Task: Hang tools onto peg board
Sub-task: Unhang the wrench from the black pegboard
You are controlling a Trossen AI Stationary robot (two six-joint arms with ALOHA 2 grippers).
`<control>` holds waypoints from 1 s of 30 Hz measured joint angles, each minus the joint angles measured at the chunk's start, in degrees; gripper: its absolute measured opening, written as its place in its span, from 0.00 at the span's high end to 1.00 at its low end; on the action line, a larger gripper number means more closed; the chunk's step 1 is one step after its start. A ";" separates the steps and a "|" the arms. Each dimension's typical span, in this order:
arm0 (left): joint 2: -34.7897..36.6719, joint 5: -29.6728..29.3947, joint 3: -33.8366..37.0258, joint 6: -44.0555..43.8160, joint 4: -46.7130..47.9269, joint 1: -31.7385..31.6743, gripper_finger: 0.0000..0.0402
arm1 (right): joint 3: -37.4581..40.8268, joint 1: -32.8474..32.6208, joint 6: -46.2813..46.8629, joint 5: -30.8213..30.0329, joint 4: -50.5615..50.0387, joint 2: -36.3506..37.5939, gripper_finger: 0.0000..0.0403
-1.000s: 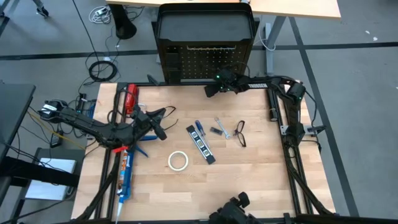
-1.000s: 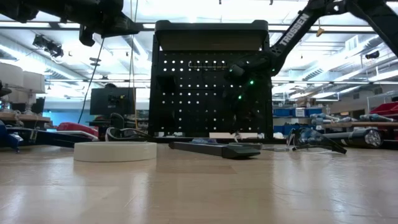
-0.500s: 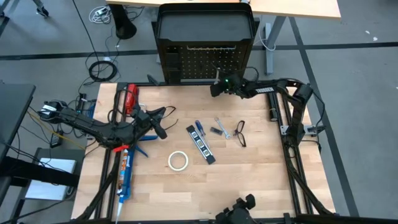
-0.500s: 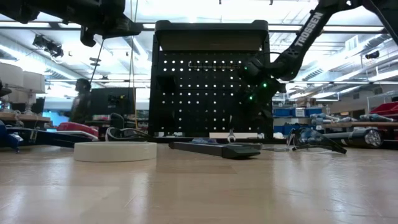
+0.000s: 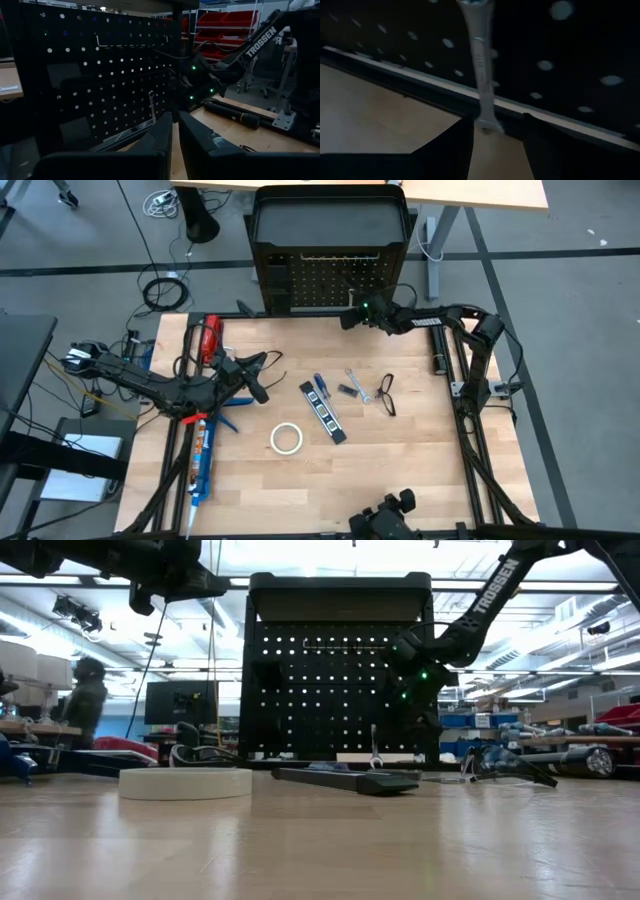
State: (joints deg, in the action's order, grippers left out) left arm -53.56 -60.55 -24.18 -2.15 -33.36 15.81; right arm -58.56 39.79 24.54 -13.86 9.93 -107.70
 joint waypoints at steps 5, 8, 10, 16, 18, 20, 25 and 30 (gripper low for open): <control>0.00 0.23 0.00 0.03 -0.07 -0.02 0.91 | -2.29 0.81 0.05 2.45 -1.35 -3.30 0.58; 0.00 0.26 0.00 0.23 -0.04 -0.02 0.91 | -3.88 1.07 1.04 4.34 -1.59 -4.92 0.58; 0.00 0.26 0.00 0.10 -0.07 0.02 0.91 | -4.05 0.29 1.32 2.42 -2.44 -5.05 0.58; 0.00 0.39 0.00 0.10 -0.09 0.37 0.91 | -4.03 -0.37 1.43 -0.08 -1.43 -5.22 0.59; 0.00 0.40 0.00 0.14 -0.13 0.37 0.91 | -4.03 -0.16 1.42 -0.24 -1.85 -5.26 0.59; -0.02 0.40 0.00 0.17 -0.12 0.36 0.91 | -4.03 -0.17 1.40 -0.20 -1.31 -5.57 0.59; -0.02 0.42 0.00 0.17 -0.11 0.44 0.91 | -4.02 0.04 1.24 -1.82 -1.49 -5.66 0.61; -0.02 0.42 0.00 0.17 -0.17 0.42 0.91 | -4.01 0.46 1.28 -2.53 -1.28 -5.66 0.65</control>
State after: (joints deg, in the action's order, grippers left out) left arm -53.58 -60.14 -24.18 -1.98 -33.54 16.23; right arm -62.57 40.25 25.82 -16.40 8.65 -113.36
